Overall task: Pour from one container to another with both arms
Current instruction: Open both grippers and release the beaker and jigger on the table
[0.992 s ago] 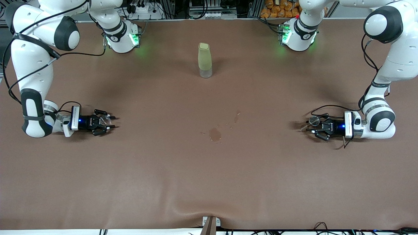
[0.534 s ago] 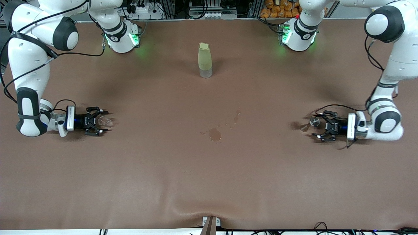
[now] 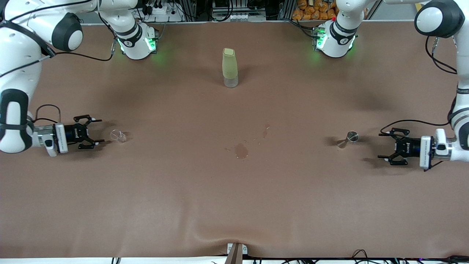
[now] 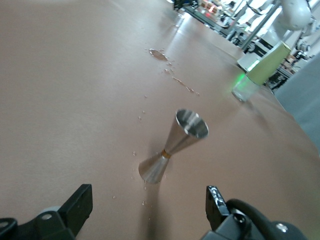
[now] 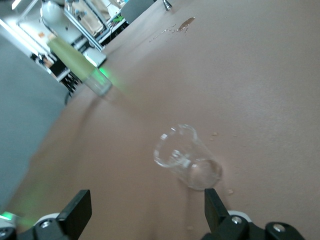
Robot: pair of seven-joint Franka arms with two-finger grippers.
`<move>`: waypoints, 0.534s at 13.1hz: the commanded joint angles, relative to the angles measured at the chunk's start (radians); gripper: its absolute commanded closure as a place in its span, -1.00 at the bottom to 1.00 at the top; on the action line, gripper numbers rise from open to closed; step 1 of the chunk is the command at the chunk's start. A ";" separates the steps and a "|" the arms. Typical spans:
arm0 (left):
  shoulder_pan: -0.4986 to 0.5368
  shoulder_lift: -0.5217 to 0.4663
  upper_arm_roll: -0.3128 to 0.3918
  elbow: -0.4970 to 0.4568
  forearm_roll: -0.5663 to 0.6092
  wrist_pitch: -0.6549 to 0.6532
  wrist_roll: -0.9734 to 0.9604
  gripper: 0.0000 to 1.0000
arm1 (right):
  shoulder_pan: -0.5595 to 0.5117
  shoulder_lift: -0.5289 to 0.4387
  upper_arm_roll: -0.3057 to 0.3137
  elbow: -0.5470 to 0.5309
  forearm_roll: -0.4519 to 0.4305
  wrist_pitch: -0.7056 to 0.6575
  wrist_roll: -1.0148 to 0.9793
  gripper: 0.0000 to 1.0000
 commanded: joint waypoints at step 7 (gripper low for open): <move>-0.079 -0.144 0.005 0.019 0.081 0.092 -0.325 -1.00 | 0.067 -0.304 -0.075 0.072 -0.280 -0.082 0.748 -1.00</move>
